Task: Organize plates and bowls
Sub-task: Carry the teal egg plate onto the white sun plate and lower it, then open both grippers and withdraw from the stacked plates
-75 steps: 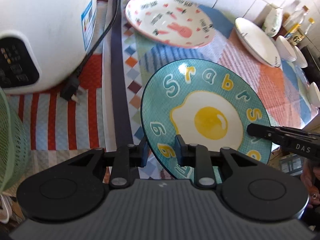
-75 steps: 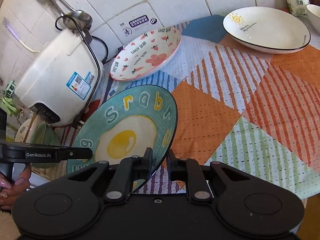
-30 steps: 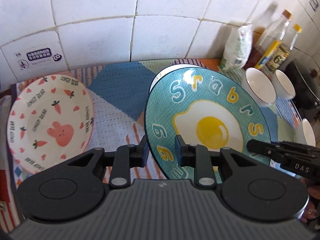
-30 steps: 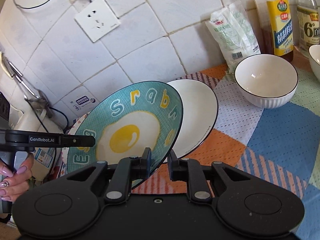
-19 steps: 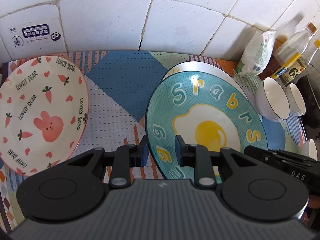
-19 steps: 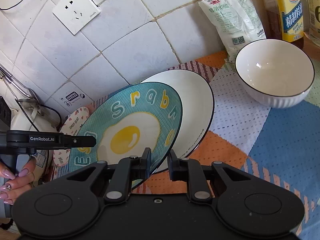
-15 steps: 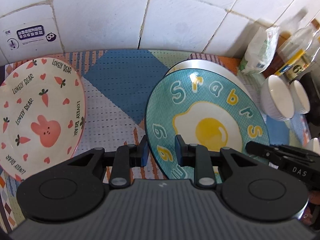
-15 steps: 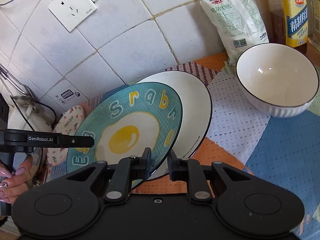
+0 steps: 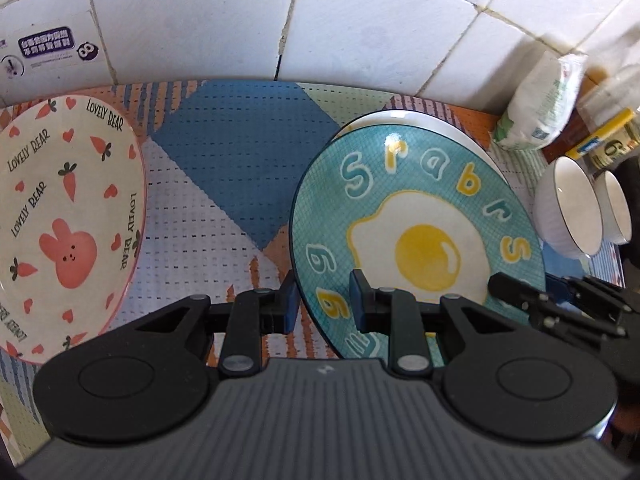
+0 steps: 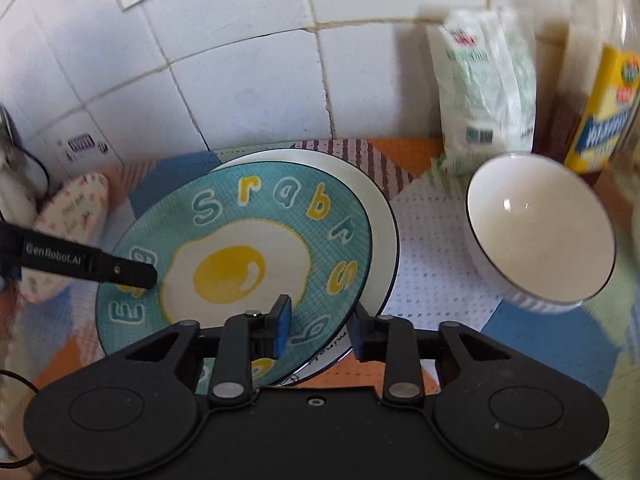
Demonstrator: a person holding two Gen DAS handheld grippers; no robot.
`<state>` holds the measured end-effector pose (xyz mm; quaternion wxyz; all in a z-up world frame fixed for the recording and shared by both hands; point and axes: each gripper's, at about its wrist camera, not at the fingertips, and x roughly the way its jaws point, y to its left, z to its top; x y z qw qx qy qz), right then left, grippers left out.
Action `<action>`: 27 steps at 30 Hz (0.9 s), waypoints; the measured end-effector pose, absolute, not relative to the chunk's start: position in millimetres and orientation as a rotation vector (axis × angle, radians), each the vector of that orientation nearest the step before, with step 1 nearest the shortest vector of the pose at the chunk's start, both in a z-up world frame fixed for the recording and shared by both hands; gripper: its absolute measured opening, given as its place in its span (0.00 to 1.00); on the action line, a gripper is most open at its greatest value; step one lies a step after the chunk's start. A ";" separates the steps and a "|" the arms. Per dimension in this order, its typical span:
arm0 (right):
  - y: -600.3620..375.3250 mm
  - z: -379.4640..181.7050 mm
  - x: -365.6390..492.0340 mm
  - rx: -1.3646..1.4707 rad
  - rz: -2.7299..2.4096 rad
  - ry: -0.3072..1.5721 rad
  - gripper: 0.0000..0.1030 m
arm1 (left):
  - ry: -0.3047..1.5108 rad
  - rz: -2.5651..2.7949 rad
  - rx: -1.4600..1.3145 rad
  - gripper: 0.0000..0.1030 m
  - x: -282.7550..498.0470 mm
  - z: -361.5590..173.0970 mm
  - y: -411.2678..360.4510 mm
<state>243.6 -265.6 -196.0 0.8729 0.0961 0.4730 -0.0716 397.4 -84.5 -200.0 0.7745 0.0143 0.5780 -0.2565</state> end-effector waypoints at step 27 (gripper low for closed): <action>-254.5 -164.6 209.2 0.219 -0.243 0.904 0.44 | 1.238 -0.561 0.222 0.23 360.3 -148.1 -92.7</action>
